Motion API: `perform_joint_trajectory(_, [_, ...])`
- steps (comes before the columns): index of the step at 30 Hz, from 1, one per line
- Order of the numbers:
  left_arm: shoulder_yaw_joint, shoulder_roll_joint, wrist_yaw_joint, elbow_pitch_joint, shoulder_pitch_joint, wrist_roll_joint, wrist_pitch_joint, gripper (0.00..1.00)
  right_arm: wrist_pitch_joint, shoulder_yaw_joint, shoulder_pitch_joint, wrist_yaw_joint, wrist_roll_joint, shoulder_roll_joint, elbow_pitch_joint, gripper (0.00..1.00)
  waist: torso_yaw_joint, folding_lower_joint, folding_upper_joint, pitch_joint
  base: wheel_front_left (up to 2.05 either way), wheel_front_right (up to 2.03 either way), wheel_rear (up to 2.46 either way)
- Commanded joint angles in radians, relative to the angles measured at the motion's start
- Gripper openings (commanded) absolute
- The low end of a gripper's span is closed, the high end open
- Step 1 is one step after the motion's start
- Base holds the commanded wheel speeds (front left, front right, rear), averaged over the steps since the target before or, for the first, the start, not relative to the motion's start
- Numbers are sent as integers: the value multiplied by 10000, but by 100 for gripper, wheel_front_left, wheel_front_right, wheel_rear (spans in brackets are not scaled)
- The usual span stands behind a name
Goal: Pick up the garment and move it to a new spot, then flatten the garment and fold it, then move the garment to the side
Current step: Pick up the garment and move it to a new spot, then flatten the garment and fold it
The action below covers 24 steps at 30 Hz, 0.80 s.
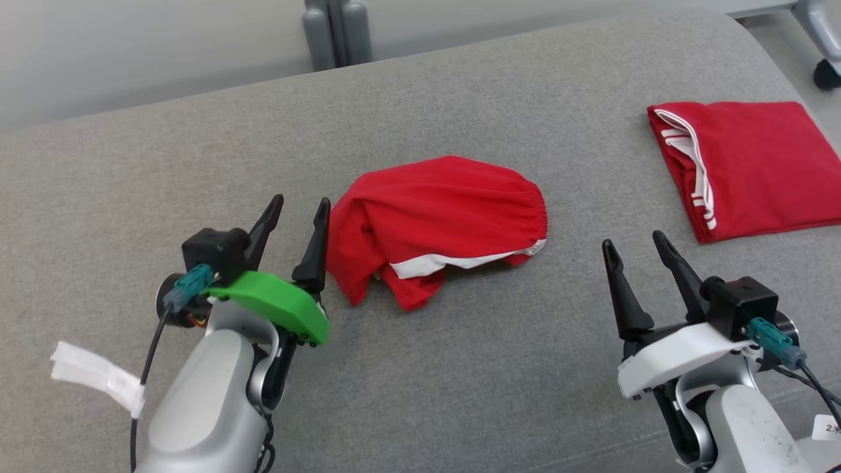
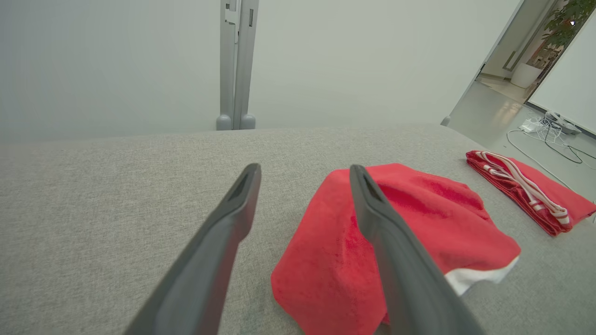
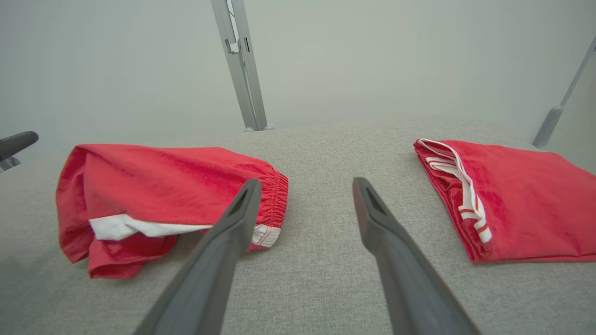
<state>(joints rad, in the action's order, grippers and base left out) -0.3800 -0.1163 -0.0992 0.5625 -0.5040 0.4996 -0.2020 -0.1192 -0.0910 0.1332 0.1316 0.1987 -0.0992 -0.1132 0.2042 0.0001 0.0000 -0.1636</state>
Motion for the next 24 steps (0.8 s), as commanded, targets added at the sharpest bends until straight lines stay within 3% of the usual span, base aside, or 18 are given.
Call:
perform_joint_trajectory(1, [92, -120, -79, -144, 362, 101, -273, 100, 30, 59, -105, -19, -28, -62, 31, 100, -495, -1, 0, 380, 0, 0, 0])
perform_joint_trajectory(5, [555, -230, -138, -952, 1129, -2, -624, 100, 117, 201, -271, -19, 0, -183, 70, 100, -954, -1, 0, 662, 0, 0, 0])
perform_joint_trajectory(12, [2292, 55, -174, -3036, 3081, -829, -625, 100, 253, 520, -566, -19, 54, -262, 97, 100, -1573, -1, 0, 1130, 0, 0, 0])
perform_joint_trajectory(24, [3305, 310, -250, -3649, 4731, -1903, -628, 100, 246, 977, -1242, -19, 136, -241, -56, 100, -2106, -1, 0, 1609, 0, 0, 0])
